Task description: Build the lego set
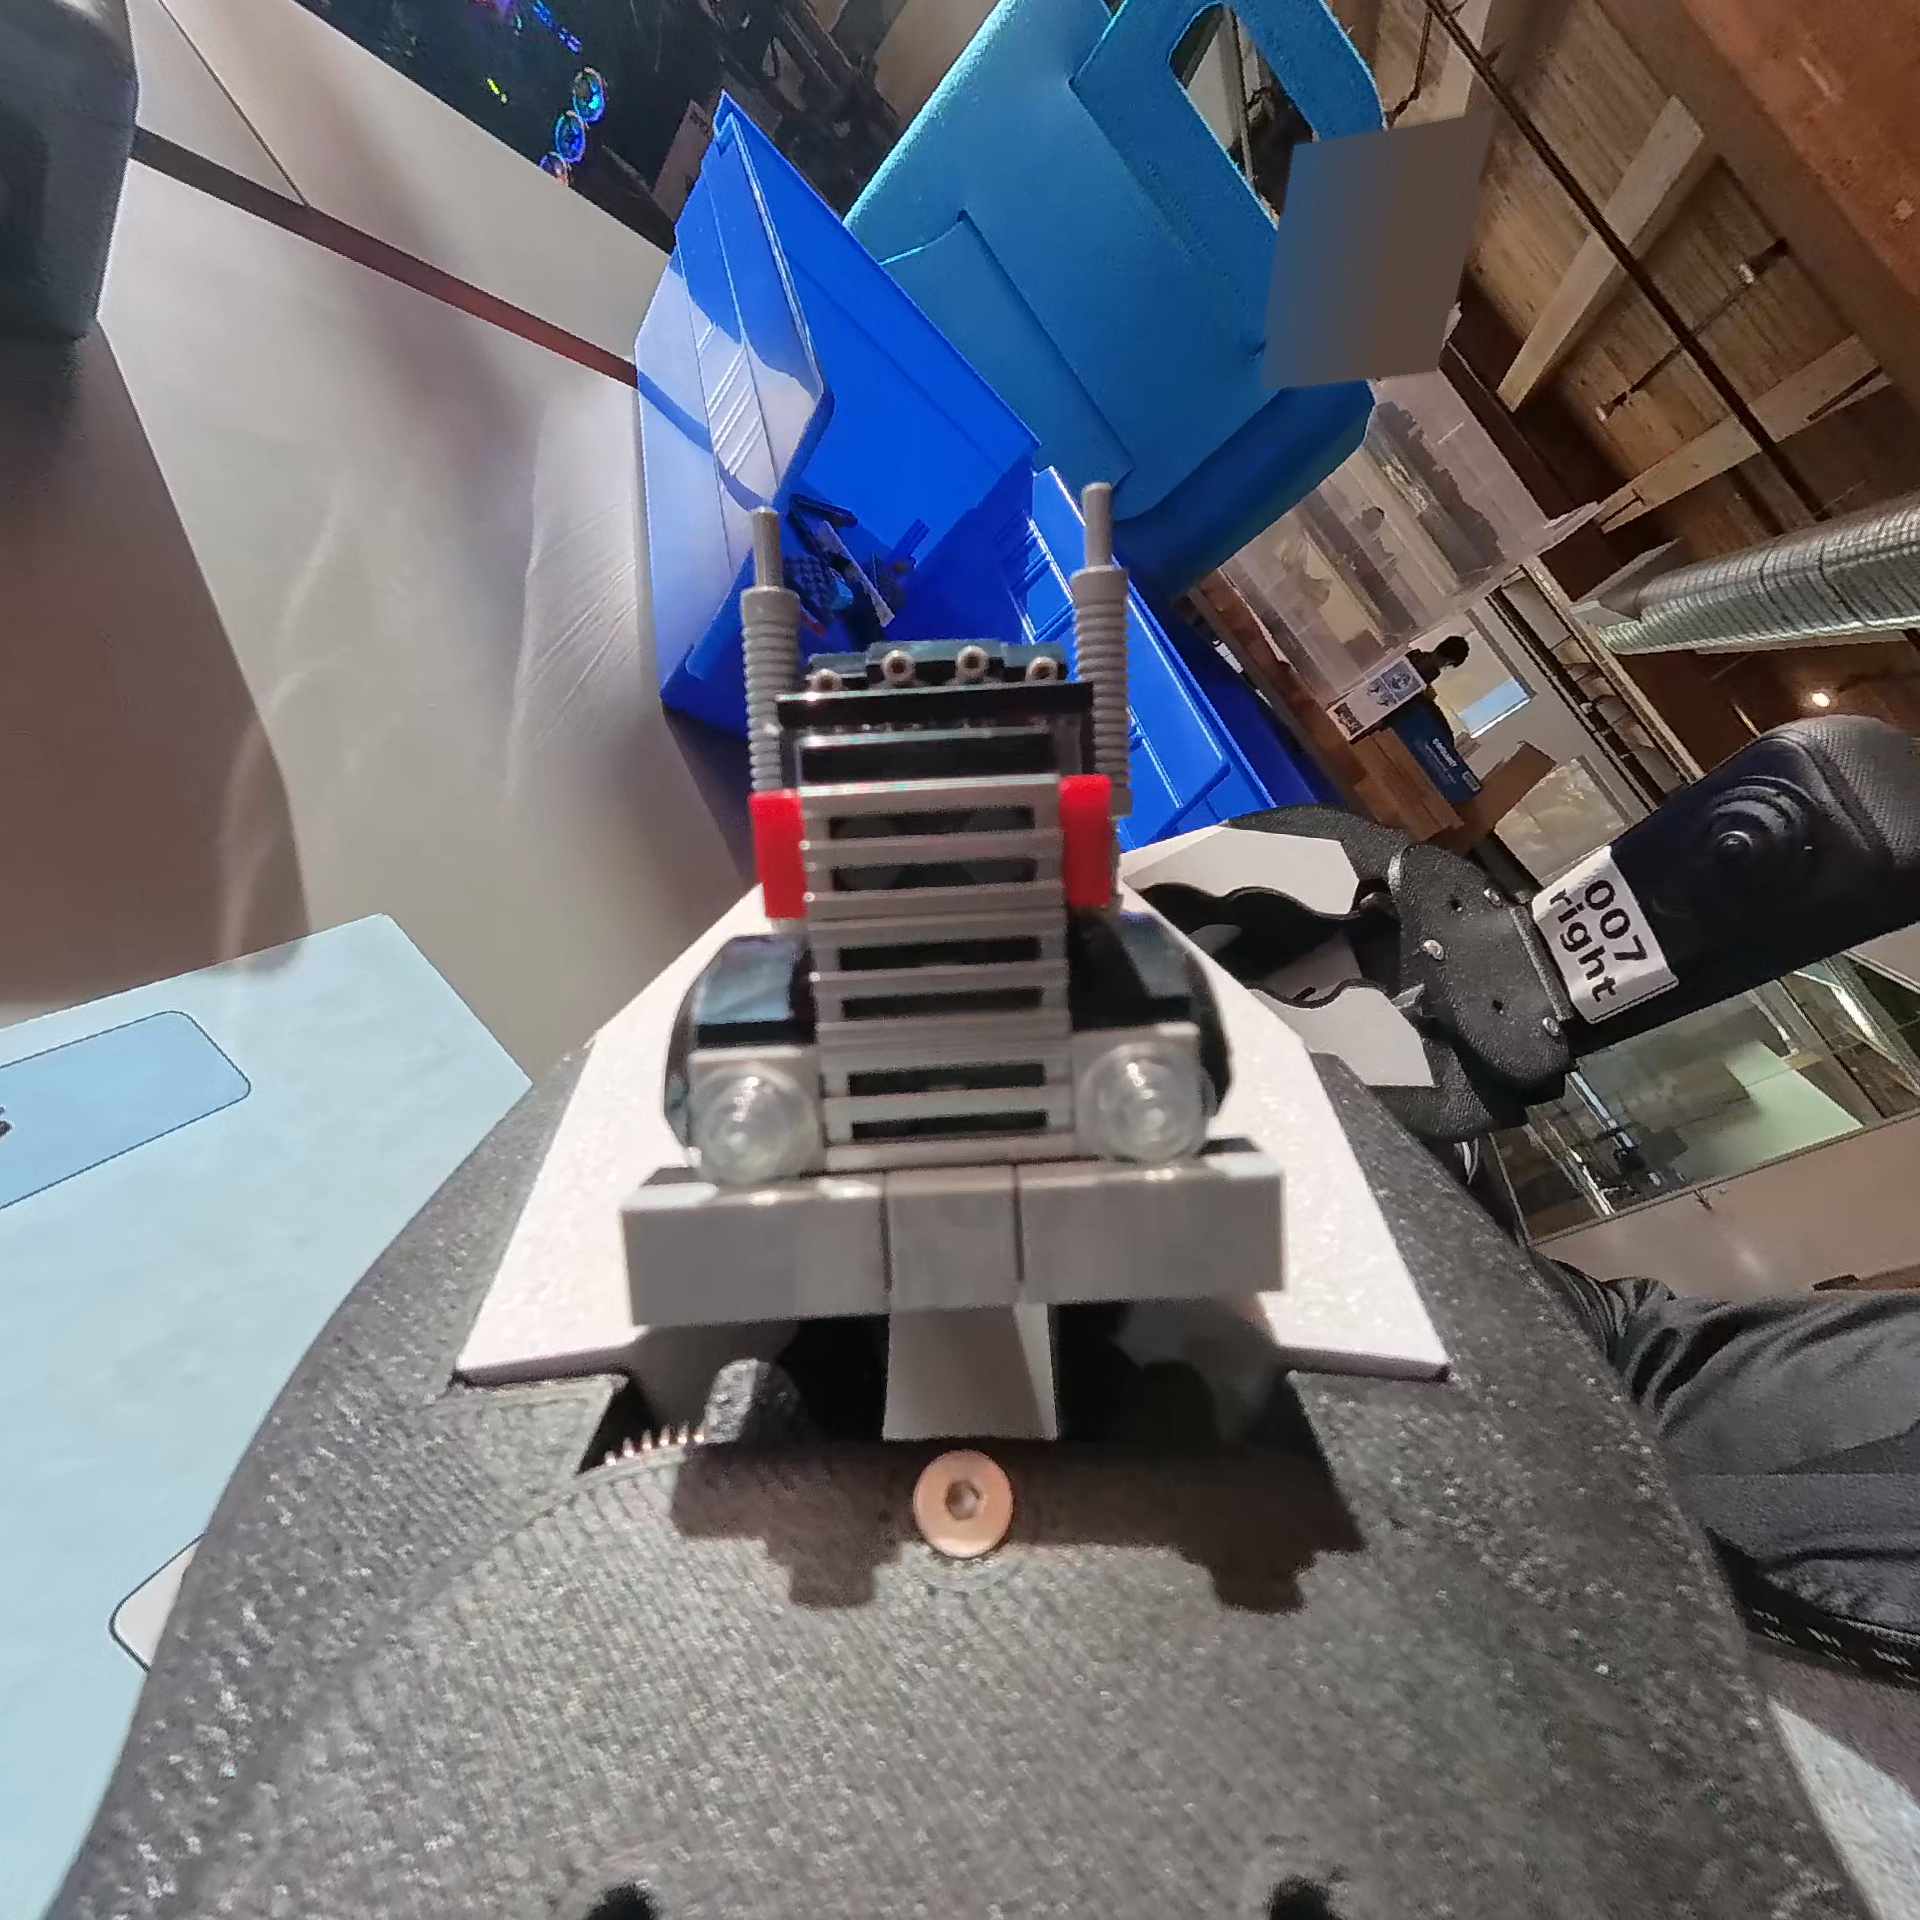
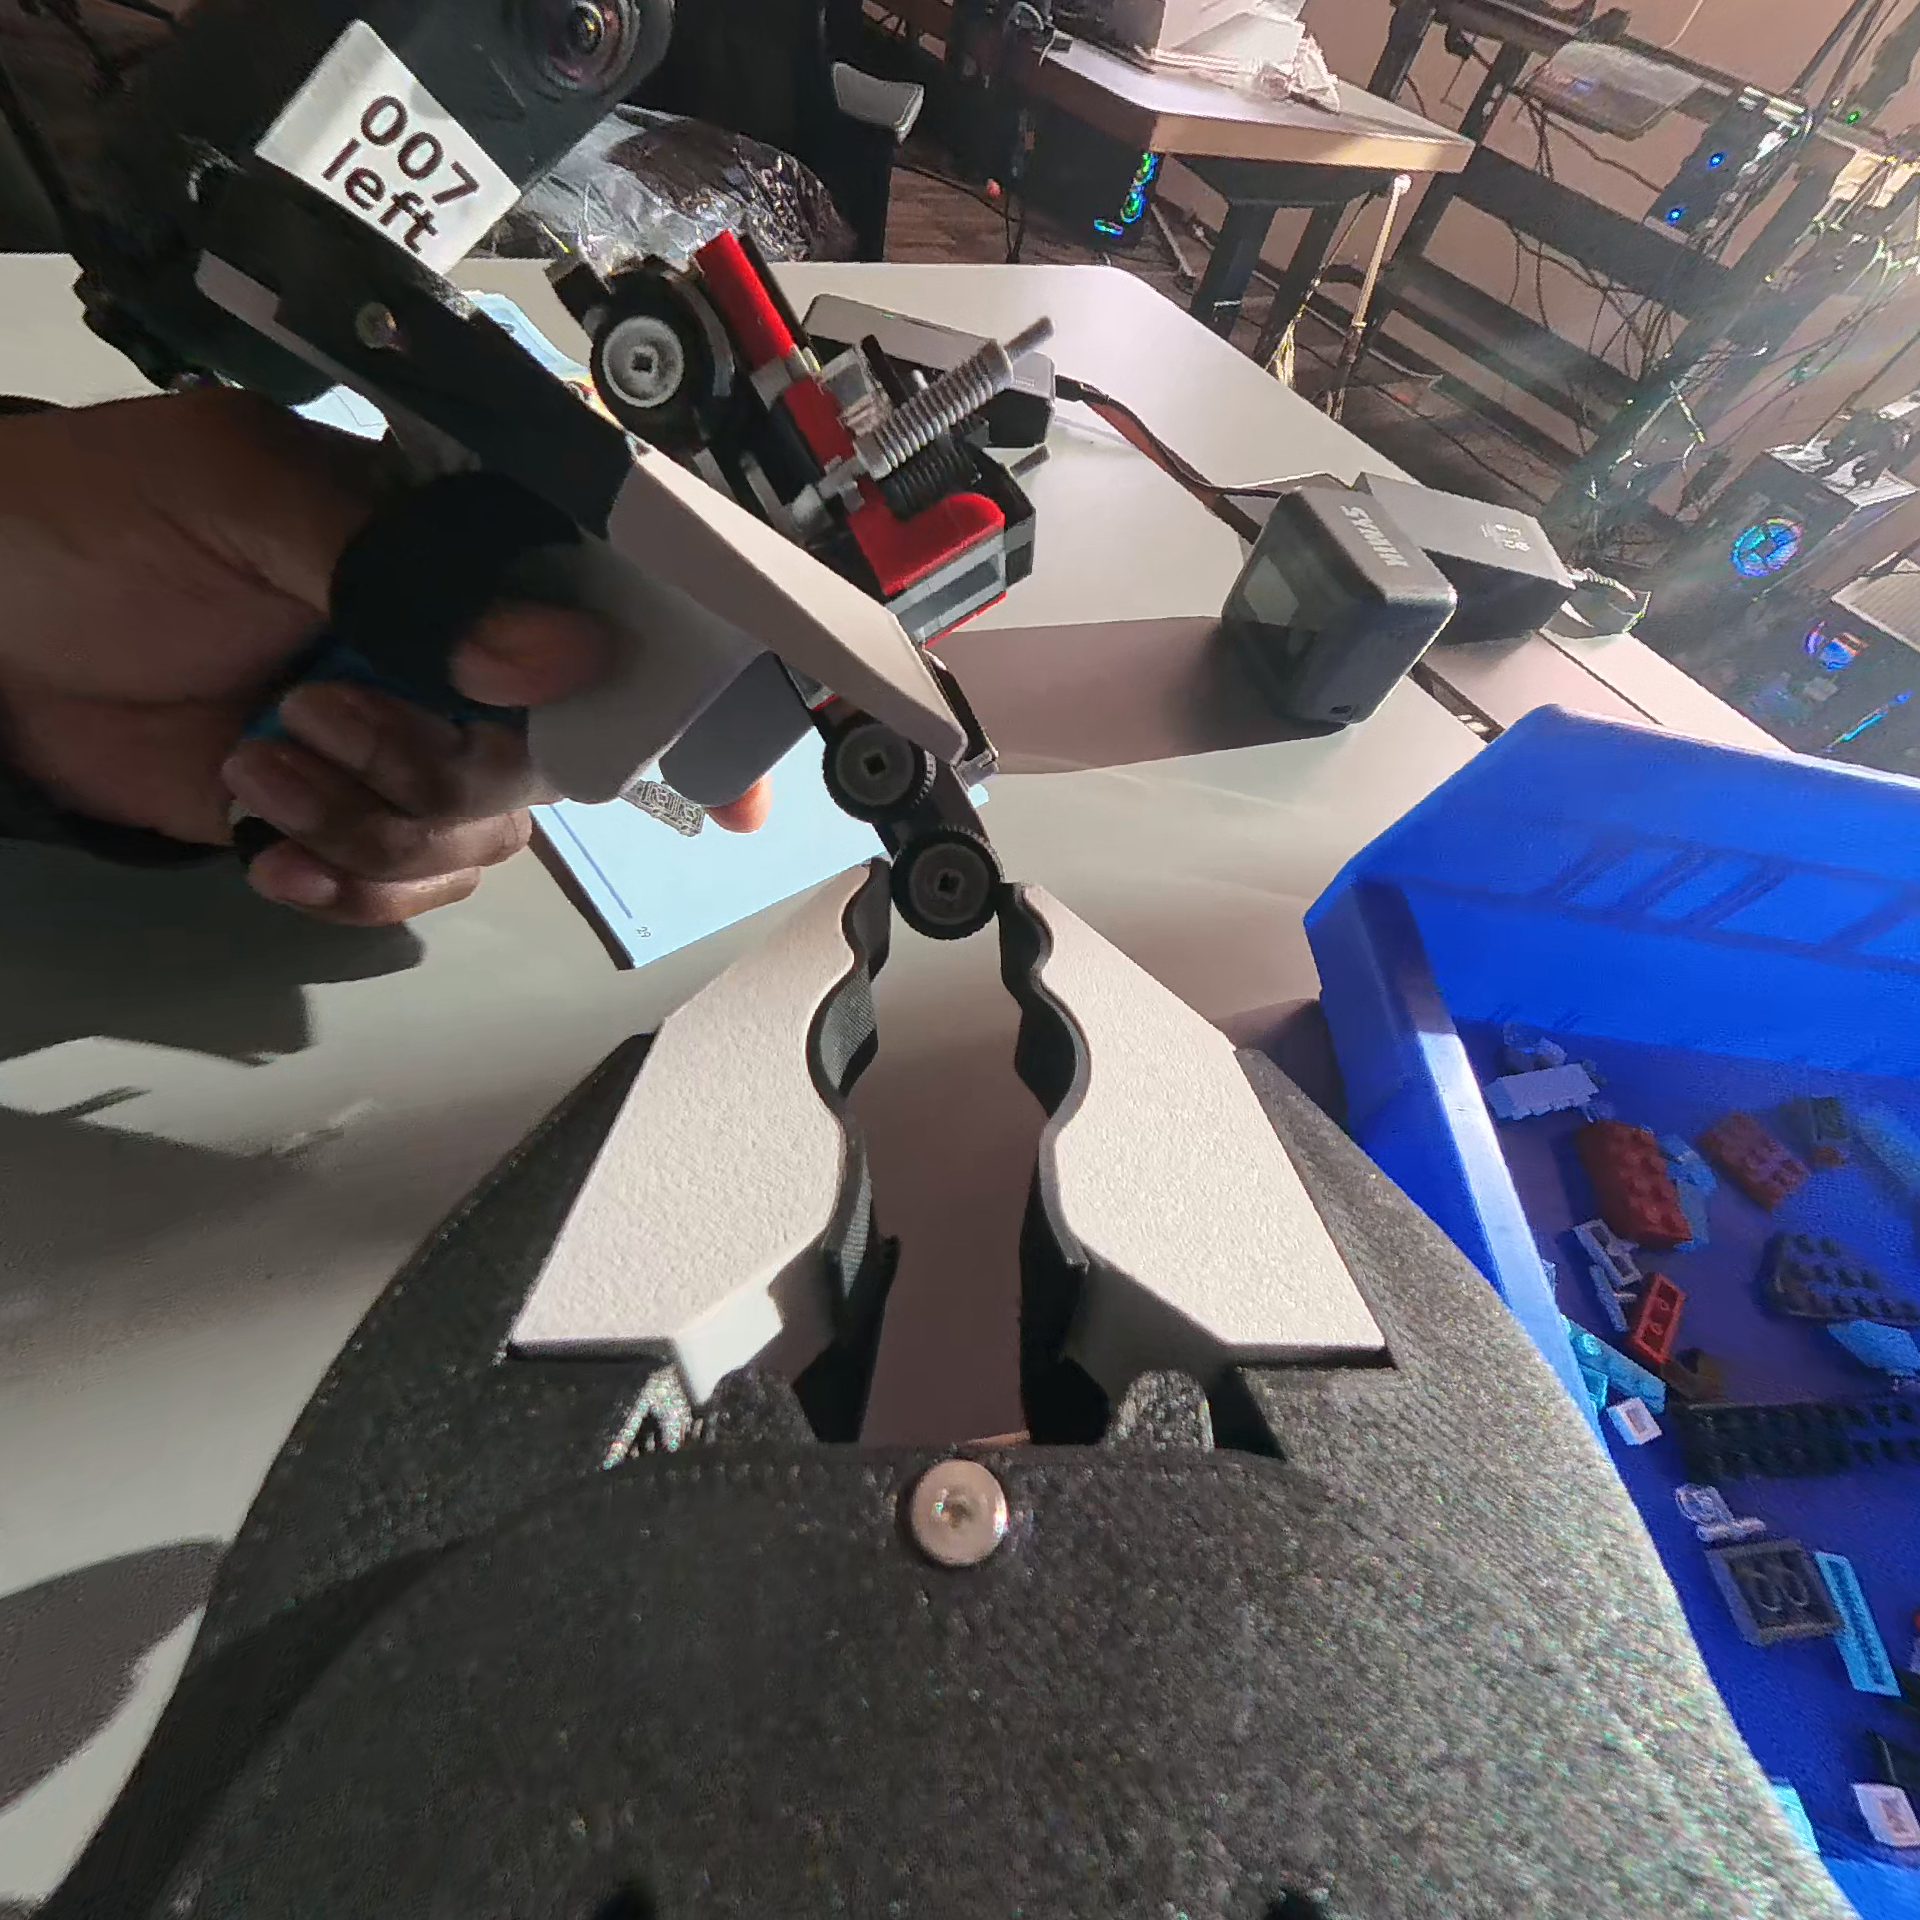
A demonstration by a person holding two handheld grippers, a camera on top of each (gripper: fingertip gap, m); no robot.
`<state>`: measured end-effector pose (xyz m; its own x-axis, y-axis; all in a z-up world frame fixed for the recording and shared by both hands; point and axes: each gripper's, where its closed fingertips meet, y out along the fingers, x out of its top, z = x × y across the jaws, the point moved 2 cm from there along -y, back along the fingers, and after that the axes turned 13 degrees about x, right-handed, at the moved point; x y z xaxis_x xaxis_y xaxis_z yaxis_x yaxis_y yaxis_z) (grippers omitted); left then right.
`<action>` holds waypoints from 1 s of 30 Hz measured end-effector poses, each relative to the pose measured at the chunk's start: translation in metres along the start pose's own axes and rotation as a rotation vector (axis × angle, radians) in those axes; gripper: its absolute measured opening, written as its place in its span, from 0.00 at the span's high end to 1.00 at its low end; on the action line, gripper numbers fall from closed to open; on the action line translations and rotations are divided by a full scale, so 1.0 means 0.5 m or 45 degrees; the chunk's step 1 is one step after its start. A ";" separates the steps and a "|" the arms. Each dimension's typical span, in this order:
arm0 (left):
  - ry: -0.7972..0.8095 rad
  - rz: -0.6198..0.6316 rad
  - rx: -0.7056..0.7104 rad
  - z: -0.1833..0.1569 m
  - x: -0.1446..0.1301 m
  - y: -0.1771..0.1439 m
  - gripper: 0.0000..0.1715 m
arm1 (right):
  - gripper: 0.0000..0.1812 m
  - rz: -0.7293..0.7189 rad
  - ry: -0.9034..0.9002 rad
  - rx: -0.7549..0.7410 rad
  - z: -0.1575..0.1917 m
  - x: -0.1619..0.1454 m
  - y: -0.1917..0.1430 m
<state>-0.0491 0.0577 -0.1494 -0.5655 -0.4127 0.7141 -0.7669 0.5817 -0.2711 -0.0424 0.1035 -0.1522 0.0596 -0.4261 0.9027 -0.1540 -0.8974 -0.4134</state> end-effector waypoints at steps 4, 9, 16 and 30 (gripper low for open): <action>-0.036 0.001 -0.005 0.002 0.000 0.000 0.71 | 0.87 0.006 -0.005 -0.008 0.000 -0.001 0.002; -0.051 -0.005 -0.003 0.002 0.000 0.000 0.71 | 0.87 0.029 -0.035 -0.028 0.000 -0.004 0.005; 0.032 -0.003 0.008 -0.008 -0.007 0.001 0.68 | 0.87 0.038 -0.052 -0.033 0.002 -0.003 0.008; -0.192 -0.010 -0.066 0.010 0.004 0.001 0.71 | 0.87 -0.014 0.005 -0.010 -0.004 -0.004 0.004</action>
<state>-0.0521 0.0537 -0.1511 -0.6016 -0.5156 0.6102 -0.7570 0.6118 -0.2294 -0.0446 0.1029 -0.1548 0.0575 -0.4158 0.9076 -0.1613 -0.9011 -0.4026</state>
